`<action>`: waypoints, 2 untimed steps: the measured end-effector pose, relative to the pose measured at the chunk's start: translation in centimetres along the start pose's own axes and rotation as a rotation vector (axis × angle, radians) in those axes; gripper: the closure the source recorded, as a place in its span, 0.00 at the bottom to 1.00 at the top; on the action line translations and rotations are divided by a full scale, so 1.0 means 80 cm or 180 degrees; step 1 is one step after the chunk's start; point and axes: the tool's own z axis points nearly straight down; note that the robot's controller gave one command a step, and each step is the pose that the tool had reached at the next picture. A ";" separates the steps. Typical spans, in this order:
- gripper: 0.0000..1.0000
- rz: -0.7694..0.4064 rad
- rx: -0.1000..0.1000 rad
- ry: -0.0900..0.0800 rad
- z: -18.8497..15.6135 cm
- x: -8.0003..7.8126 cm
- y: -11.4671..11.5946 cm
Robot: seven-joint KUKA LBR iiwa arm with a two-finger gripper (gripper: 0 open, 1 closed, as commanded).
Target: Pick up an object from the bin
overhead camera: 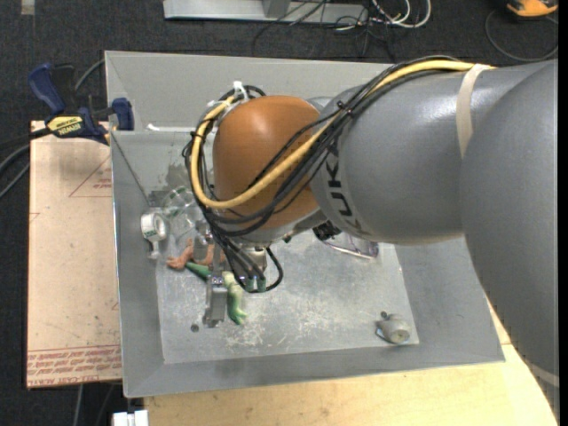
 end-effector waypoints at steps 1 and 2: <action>0.00 0.0015 -0.0004 -0.0023 -0.006 -0.003 -0.002; 0.00 0.1080 0.0005 0.0007 0.043 -0.007 -0.036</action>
Offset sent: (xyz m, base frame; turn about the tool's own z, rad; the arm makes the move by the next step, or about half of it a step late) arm 0.0060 -0.0286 -0.0340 0.3476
